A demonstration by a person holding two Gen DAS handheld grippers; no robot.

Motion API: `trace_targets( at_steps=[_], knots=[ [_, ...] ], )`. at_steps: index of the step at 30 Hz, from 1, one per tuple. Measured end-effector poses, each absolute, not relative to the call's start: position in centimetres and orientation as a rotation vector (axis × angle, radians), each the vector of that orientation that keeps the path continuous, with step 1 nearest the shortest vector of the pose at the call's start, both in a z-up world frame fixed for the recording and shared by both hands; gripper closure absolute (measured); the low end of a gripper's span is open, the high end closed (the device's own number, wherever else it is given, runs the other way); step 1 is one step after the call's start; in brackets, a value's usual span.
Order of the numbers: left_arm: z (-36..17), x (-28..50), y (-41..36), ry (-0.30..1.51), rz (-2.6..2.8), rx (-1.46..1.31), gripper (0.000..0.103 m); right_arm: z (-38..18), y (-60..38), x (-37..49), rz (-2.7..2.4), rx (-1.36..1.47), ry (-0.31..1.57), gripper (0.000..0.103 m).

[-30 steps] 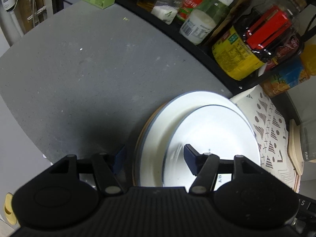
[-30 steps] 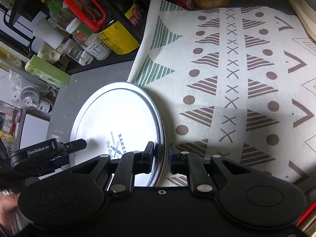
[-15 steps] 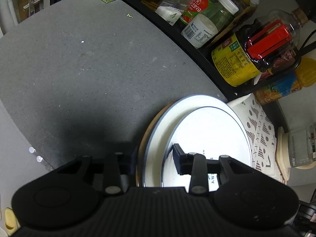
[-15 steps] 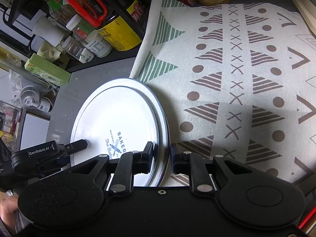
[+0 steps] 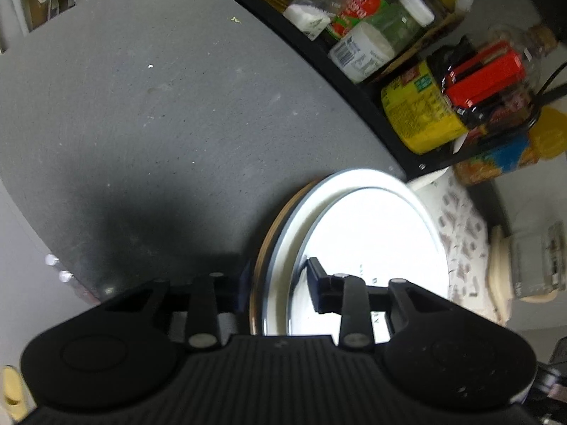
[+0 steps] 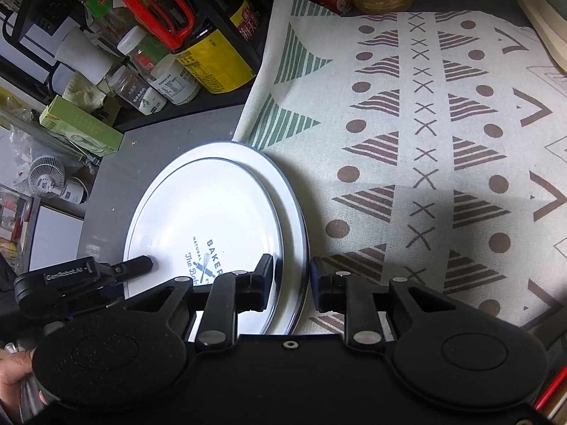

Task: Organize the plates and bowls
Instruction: 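Open both grippers to release the 'BAKERY' plate rim, then move both grippers to the red bowl holding the nested green bowls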

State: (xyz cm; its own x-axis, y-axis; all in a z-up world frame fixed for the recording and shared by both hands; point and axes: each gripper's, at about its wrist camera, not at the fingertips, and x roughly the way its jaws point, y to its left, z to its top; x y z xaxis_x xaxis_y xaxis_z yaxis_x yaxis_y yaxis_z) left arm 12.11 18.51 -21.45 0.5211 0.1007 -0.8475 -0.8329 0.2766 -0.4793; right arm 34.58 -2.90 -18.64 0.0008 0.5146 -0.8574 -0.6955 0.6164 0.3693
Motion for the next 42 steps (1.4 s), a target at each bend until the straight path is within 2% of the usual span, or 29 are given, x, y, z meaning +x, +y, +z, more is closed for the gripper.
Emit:
trace_targets(
  at_steps=[1, 3, 5, 7, 9, 11, 17, 21, 24, 33, 42],
  knots=[
    [-21.3, 12.3, 18.5, 0.828, 0.730, -1.103, 0.067, -18.4, -3.0, 34.6, 0.962, -0.178, 1.246, 0.077],
    [-20.9, 12.6, 18.4, 0.861, 0.739, -1.072, 0.063, -17.7, -3.0, 34.5, 0.976, -0.183, 1.237, 0.067],
    [-20.4, 12.6, 18.2, 0.873, 0.744, -1.044, 0.054, -16.8, -3.3, 34.4, 0.985, -0.200, 1.213, 0.047],
    [-19.8, 12.7, 17.9, 0.879, 0.745, -1.016, 0.044, -16.0, -3.7, 34.3, 1.005, -0.204, 1.198, 0.043],
    [-19.2, 12.7, 17.8, 0.894, 0.737, -0.999, 0.039, -15.3, -4.0, 34.2, 1.018, -0.212, 1.193, 0.036],
    [-18.6, 12.9, 17.6, 0.907, 0.721, -0.988, 0.037, -14.4, -4.5, 34.1, 1.031, -0.215, 1.173, 0.022],
    [-16.4, 14.0, 16.3, 0.954, 0.683, -0.896, 0.034, -12.5, -6.1, 33.8, 1.033, -0.217, 1.149, 0.005],
    [-15.3, 14.4, 15.6, 0.951, 0.635, -0.879, 0.030, -11.5, -7.3, 33.5, 1.029, -0.201, 1.127, 0.005],
    [-14.5, 15.1, 14.9, 0.958, 0.602, -0.848, 0.024, -10.7, -8.2, 33.1, 1.022, -0.196, 1.104, 0.000],
    [-12.1, 18.0, 12.4, 0.956, 0.459, -0.779, 0.009, -8.4, -12.0, 32.5, 0.968, -0.135, 1.043, 0.000],
    [-10.6, 21.2, 8.7, 0.963, 0.312, -0.695, 0.004, -7.9, -16.2, 32.0, 0.871, -0.076, 1.010, 0.000]
  ],
)
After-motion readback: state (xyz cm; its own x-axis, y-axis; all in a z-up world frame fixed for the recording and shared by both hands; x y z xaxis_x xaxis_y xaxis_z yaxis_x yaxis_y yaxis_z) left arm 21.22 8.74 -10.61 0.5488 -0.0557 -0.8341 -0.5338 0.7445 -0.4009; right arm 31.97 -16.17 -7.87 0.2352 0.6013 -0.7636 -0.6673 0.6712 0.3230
